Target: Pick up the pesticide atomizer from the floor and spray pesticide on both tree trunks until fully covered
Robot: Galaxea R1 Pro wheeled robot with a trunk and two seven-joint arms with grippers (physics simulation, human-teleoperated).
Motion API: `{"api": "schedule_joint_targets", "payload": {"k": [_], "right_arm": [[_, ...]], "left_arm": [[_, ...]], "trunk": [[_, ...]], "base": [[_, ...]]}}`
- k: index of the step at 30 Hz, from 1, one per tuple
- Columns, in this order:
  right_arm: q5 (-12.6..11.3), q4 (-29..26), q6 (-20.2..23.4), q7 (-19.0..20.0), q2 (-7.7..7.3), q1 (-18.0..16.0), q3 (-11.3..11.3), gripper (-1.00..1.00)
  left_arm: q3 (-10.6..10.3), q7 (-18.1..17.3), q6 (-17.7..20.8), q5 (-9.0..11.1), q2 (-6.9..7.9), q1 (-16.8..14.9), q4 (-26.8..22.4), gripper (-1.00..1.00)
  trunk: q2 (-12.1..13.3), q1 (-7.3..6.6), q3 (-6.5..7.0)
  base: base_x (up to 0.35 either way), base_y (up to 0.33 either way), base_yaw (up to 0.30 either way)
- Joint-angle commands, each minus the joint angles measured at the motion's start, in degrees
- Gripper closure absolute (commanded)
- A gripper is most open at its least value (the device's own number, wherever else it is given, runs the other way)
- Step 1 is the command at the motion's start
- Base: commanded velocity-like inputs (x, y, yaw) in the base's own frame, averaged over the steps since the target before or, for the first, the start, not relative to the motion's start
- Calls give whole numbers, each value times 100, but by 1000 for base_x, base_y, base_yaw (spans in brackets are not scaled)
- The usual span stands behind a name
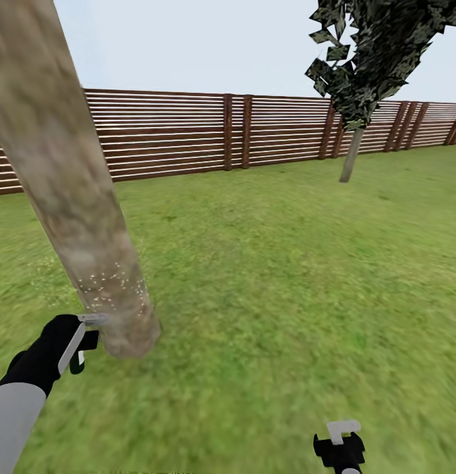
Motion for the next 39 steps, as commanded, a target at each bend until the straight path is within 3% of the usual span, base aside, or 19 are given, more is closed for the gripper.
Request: {"api": "schedule_joint_targets", "payload": {"k": [1,9,12,15,39], "right_arm": [[33,6,4,-46,-1,-3,42,-100],[35,6,4,-46,-1,-3,42,-100],[35,6,3,-46,-1,-3,42,-100],[35,6,5,-46,-1,-3,42,-100],[35,6,3,-46,-1,-3,42,-100]], "left_arm": [[0,47,19,54,-2,-3,-3,100],[9,22,18,97,-46,-3,-8,100],[2,21,18,307,-44,-3,-16,100],[-6,16,18,357,-50,-3,-15,100],[-9,12,18,388,-55,-3,-14,100]], "trunk": [[-2,-1,-5],[-2,-1,-5],[-2,-1,-5],[-2,-1,-5],[-2,-1,-5]], "base": [[0,0,270],[0,-24,277],[0,-243,278],[0,-267,216],[112,-269,8]]}}
